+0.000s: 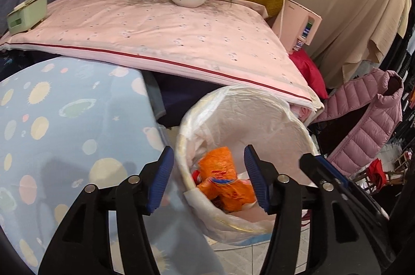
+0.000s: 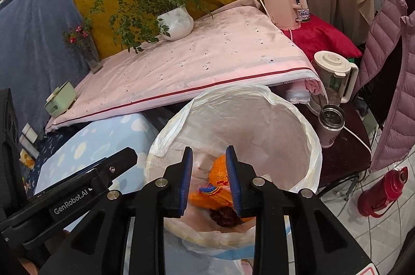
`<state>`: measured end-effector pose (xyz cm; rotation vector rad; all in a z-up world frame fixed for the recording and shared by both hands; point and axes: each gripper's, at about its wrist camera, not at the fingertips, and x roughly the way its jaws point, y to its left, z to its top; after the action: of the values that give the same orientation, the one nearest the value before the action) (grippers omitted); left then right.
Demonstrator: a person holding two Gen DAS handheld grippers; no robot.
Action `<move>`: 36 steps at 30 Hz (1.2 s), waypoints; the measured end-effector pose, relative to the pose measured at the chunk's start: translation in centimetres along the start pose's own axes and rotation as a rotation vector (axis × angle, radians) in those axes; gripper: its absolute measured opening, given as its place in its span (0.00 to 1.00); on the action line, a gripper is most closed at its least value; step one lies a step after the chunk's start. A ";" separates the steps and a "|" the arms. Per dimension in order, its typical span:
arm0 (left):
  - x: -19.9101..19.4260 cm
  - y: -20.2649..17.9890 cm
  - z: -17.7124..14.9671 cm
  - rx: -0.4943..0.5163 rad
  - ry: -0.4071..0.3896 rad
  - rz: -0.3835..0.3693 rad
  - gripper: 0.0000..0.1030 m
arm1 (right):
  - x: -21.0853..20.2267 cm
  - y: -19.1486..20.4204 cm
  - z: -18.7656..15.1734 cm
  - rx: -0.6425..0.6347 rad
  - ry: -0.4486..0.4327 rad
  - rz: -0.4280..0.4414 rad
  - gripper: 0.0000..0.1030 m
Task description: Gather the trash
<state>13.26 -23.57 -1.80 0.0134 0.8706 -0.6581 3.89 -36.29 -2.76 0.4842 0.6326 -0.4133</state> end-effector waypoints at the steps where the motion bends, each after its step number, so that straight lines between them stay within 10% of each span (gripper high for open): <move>1: -0.1 0.2 0.0 0.000 -0.002 0.011 0.53 | 0.0 0.0 0.0 -0.001 0.000 -0.001 0.26; 36: -4.7 4.5 -7.2 0.043 0.010 0.297 0.77 | -3.5 3.9 -6.0 -0.290 0.049 -0.171 0.94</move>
<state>8.45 -15.53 -4.30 0.1816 0.8436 -0.3985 0.58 -29.16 -3.57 0.1646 0.7707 -0.4631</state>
